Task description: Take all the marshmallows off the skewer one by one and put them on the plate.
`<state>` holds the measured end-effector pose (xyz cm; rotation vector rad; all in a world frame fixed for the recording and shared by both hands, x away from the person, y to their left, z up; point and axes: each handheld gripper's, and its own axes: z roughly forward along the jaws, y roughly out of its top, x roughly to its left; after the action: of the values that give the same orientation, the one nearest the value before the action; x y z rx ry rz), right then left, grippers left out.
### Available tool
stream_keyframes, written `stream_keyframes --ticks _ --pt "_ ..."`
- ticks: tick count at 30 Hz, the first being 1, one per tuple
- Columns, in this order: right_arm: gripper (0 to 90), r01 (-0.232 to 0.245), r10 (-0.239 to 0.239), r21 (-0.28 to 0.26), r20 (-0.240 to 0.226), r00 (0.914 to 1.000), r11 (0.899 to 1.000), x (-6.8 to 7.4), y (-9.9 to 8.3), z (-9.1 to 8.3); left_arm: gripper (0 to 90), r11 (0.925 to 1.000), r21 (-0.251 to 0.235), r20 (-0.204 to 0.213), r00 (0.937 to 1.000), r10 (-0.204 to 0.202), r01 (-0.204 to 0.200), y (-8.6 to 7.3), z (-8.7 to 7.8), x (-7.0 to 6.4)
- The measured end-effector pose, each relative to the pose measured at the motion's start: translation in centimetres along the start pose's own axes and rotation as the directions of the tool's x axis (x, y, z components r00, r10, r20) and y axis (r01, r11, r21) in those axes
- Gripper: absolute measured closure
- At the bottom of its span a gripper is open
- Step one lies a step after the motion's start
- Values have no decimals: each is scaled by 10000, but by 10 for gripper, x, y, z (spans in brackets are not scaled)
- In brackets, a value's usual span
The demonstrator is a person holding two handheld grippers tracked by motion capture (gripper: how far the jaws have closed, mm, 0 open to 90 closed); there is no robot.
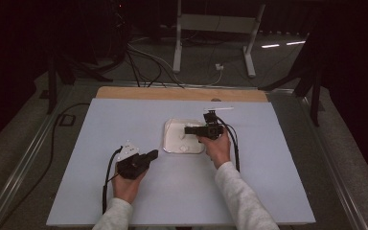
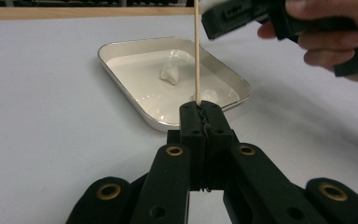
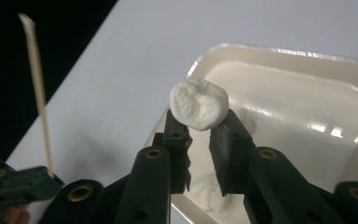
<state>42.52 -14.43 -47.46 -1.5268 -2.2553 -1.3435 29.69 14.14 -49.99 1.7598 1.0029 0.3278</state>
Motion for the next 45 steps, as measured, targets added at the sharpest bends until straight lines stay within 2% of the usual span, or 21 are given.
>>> stream_keyframes --ticks 4,9,13,23,29,32,35,39,45 --pt "731 58 -64 258 243 9997 9996 -3 -3 3 900 10000 -12 32 10000 -46 46 0 1 0" --pt "466 -26 16 259 379 9993 9997 -4 -2 3 900 10000 -22 20 10000 -85 85 0 2 0" --pt "371 97 -105 159 531 9985 9998 -5 -2 0 900 9999 -38 34 9999 -110 110 1 1 1" --pt "275 651 -659 137 666 9956 9978 1 -3 -6 900 9995 -191 52 9996 -270 271 3 0 1" --pt "170 1250 -1240 -60 843 9887 9921 8 -5 -16 900 9983 -290 60 9987 -509 511 8 0 1" --pt "122 1612 -1572 -230 1252 9796 9867 13 -7 -21 900 9965 -410 68 9974 -719 722 13 0 2" --pt "22 1915 -1869 -298 1171 9754 9810 17 -10 -24 900 9953 -419 -10 9961 -877 876 20 2 3" --pt "0 2405 -2343 -323 1321 9631 9701 23 -15 -29 900 9939 -395 -87 9947 -1029 1025 30 7 4" --pt "0 2601 -2515 -510 1338 9586 9642 25 -22 -38 900 9941 -317 -161 9944 -1040 1034 43 17 4"
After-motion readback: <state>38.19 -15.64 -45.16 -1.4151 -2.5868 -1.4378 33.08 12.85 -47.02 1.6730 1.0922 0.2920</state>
